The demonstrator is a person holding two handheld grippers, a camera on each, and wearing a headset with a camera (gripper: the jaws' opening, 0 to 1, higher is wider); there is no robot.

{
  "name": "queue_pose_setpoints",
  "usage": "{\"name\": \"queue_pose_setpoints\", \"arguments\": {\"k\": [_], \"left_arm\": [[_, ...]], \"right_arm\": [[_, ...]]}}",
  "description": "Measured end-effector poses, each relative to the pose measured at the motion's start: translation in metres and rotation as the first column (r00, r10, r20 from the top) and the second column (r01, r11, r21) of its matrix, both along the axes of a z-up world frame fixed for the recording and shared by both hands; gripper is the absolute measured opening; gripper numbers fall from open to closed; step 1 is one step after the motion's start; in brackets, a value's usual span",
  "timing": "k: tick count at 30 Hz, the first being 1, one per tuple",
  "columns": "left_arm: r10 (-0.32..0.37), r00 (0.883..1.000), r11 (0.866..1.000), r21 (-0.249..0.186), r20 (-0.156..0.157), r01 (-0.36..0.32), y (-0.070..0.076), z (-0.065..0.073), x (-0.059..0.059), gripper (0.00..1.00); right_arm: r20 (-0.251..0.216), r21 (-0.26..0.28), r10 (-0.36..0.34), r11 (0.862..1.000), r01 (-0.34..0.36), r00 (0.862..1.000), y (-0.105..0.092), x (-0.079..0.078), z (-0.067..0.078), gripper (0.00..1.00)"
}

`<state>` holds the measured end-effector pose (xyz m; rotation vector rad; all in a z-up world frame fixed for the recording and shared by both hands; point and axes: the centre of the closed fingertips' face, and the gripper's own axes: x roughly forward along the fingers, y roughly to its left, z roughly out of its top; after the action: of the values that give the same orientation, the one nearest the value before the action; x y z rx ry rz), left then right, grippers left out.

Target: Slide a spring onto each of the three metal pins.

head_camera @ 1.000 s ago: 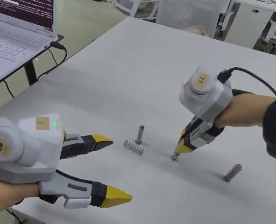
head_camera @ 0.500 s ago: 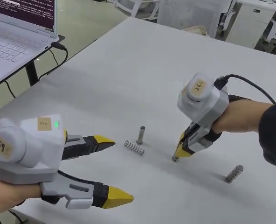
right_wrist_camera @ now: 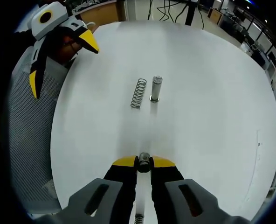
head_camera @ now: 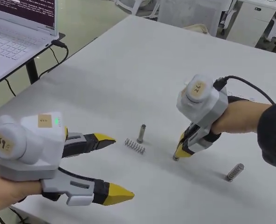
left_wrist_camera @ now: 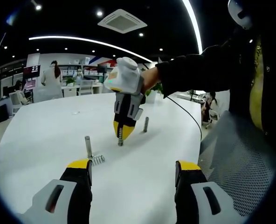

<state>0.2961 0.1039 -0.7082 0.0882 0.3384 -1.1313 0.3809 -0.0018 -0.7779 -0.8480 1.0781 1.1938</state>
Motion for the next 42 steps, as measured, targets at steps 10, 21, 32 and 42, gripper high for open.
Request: {"name": "queue_pose_setpoints", "arguments": {"k": [10,21,32,42], "left_arm": [[0.002,1.000,1.000,-0.002,-0.003,-0.002,0.0005,-0.0010,0.0009,0.69],[-0.001,1.000,1.000,0.000,-0.002,0.001,0.0009,-0.0014,0.0016,0.68],[-0.003,1.000,1.000,0.003,-0.003,0.003,0.0005,-0.0018,0.0033,0.68],[-0.006,1.000,1.000,0.008,-0.003,0.006,-0.0006,-0.0019,0.0040,0.67]], "right_arm": [[-0.004,0.004,-0.007,1.000,0.007,1.000,0.0012,0.0004,-0.0001,0.08],[-0.005,0.014,-0.009,1.000,0.009,1.000,0.0021,-0.0004,0.0000,0.14],[0.003,0.045,-0.015,0.999,0.015,1.000,0.0024,0.0000,0.0034,0.29],[0.015,0.075,-0.029,0.997,0.028,0.999,0.0033,0.0017,0.0090,0.43]]}}
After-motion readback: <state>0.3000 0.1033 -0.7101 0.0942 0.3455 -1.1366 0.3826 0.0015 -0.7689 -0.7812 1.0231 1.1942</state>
